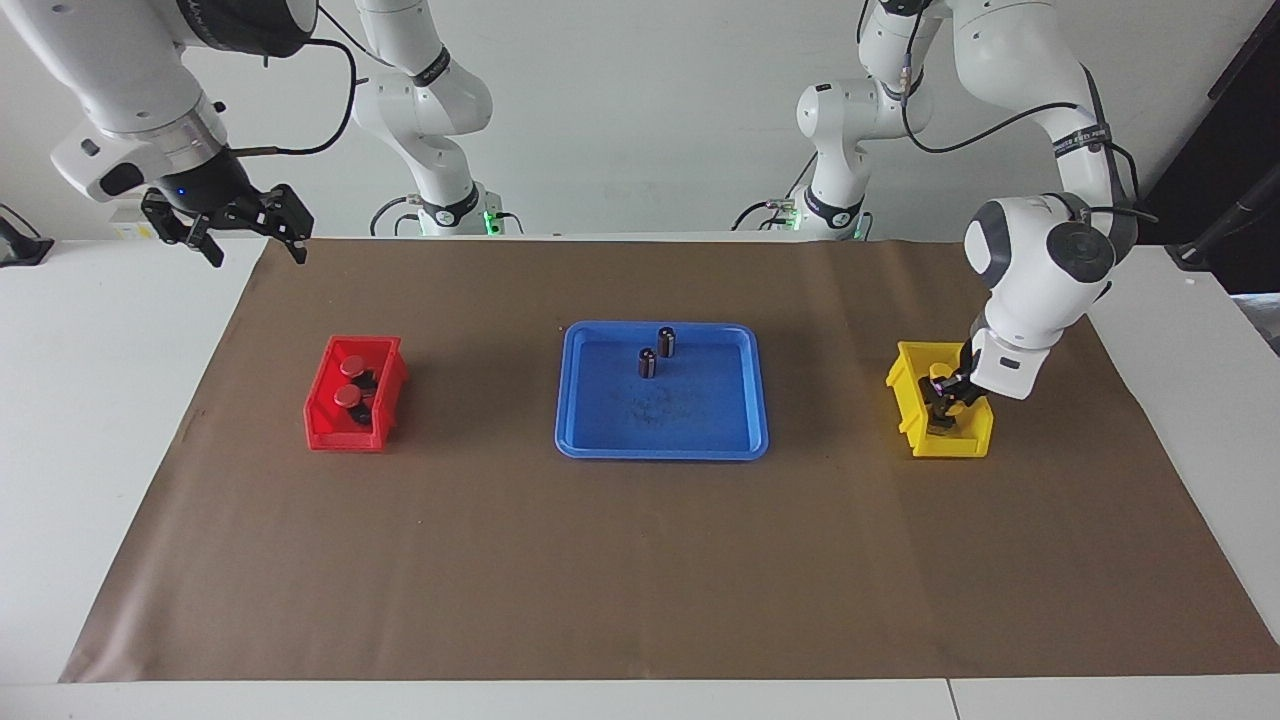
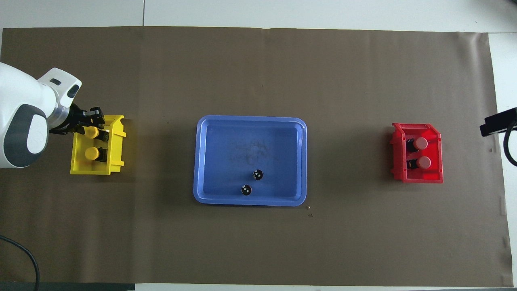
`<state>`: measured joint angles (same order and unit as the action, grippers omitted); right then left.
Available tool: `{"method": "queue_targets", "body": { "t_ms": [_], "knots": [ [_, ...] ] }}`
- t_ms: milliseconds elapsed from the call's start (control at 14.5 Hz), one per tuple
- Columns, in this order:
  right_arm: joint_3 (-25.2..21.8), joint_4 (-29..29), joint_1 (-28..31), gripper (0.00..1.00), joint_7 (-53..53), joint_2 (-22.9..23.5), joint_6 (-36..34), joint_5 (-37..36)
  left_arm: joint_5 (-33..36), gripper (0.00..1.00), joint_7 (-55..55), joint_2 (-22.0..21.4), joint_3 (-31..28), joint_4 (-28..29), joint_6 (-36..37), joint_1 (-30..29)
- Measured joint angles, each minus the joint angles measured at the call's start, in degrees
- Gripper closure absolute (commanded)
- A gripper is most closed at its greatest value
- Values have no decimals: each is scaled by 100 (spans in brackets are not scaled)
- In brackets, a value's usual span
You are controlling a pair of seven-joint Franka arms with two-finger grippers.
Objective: Sort red and yellow buttons by color
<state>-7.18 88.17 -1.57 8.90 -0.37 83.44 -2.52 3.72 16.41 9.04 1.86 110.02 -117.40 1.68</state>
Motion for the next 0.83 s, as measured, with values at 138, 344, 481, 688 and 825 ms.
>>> {"method": "queue_targets", "body": {
  "t_ms": [138,344,481,688,825],
  "knots": [
    [-4,0,2,0,0,0,-22,0,0,0,-55,-4,2,-355,228,44],
    [-3,1,-11,0,0,0,-23,0,0,0,-321,-73,9,-907,868,115],
    [-3,1,-14,0,0,0,-23,0,0,0,-839,-194,40,-1336,1434,132],
    [-3,1,-15,0,0,0,-23,0,-62,0,-1434,-476,98,-1620,2035,203],
    [-3,1,-15,0,0,0,-23,0,-338,0,-1567,-646,77,-1697,2178,198]
  ]
}}
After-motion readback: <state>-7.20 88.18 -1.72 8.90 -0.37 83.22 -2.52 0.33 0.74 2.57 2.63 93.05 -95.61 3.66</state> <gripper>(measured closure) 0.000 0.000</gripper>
